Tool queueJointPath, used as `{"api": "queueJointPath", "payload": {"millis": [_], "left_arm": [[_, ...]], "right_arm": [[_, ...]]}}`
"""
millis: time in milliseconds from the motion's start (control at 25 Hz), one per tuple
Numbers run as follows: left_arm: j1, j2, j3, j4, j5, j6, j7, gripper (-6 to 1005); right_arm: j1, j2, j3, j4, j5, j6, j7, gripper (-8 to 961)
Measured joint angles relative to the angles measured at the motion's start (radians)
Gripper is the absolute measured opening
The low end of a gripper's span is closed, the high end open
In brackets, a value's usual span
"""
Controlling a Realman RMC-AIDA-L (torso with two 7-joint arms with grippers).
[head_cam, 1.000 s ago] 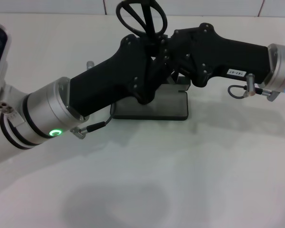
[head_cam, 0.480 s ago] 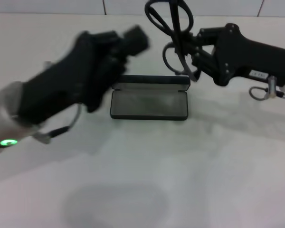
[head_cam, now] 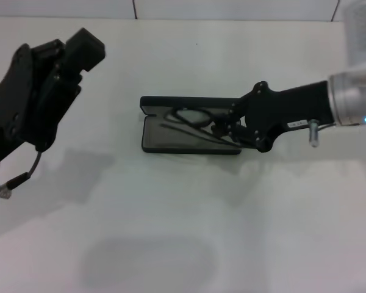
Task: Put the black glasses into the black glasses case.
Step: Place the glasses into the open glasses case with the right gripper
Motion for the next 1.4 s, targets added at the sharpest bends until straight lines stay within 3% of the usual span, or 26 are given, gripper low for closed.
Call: {"api": "queueJointPath", "payload": {"millis": [280, 480, 720, 1400], "left_arm": [[-0.001, 0.000, -0.001, -0.011, 0.000, -0.004, 0.019, 32], [-0.001, -0.003, -0.022, -0.017, 0.001, -0.005, 0.027, 32], [0.001, -0.004, -0.025, -0.017, 0.001, -0.005, 0.028, 32], [-0.003, -0.009, -0.026, -0.017, -0.002, -0.008, 0.029, 33]], "right_arm": [[0.073, 0.003, -0.193, -0.186, -0.292, 0.101, 0.291, 110], [0.110, 0.006, -0.361, -0.206, -0.395, 0.233, 0.415, 110], [0.115, 0.008, -0.493, -0.200, -0.459, 0.403, 0.501, 111], [0.115, 0.008, -0.557, -0.140, -0.499, 0.517, 0.529, 111]]}}
